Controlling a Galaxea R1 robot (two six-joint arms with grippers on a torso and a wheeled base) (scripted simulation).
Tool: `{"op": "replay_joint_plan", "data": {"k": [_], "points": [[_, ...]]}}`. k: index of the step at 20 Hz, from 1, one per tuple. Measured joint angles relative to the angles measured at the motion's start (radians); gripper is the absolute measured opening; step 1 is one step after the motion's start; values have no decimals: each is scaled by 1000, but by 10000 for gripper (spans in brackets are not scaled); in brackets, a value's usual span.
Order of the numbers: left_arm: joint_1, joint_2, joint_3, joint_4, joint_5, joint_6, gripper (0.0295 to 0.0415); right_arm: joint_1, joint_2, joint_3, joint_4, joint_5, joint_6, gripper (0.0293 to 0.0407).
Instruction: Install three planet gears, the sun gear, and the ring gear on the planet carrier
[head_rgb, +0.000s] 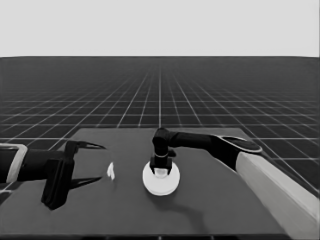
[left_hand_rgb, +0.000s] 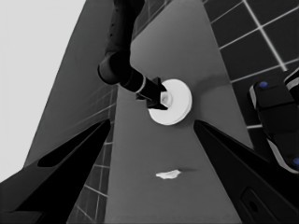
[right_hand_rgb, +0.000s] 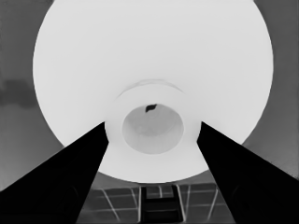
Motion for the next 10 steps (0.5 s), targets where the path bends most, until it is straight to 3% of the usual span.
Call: {"op": "replay_joint_plan", "data": {"k": [10], "points": [[0,0,0,0,0,0,385,-7,-1,-1,1,0,87,348]]}}
